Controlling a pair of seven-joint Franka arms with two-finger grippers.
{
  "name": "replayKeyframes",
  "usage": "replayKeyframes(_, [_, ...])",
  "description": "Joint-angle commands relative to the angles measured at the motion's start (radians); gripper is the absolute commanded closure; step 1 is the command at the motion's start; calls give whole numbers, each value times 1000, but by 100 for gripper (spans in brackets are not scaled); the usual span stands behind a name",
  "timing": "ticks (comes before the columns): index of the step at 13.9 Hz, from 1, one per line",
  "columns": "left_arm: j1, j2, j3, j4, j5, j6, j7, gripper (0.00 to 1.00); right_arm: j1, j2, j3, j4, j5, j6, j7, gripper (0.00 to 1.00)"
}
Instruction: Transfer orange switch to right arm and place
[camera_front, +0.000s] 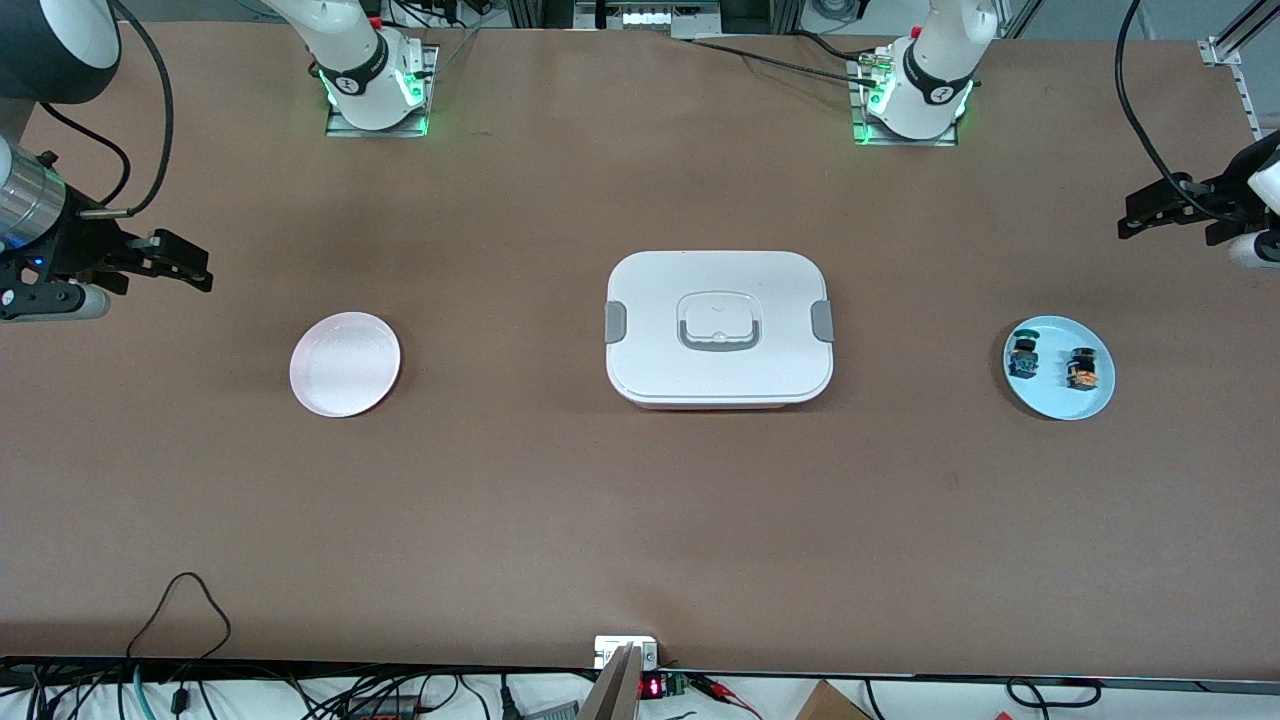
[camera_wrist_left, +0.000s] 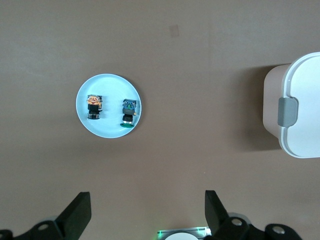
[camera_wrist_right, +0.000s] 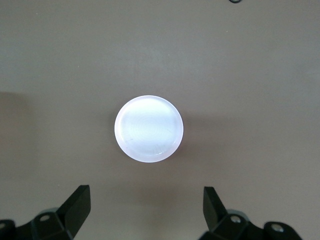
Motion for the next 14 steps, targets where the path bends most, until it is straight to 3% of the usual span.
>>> replayKeyframes(1, [-1, 15, 0, 32, 22, -72, -11, 0, -2, -9, 4, 4, -13, -1, 7, 0])
replayKeyframes(6, [8, 10, 0, -58, 27, -90, 54, 0, -2, -9, 4, 4, -10, -8, 13, 0])
replayKeyframes(11, [64, -11, -2, -214, 27, -2, 312, 1, -5, -10, 2, 4, -10, -8, 7, 0])
replayKeyframes(14, [114, -11, -2, -320, 31, 119, 581, 1, -5, -10, 4, 4, -9, -7, 7, 0])
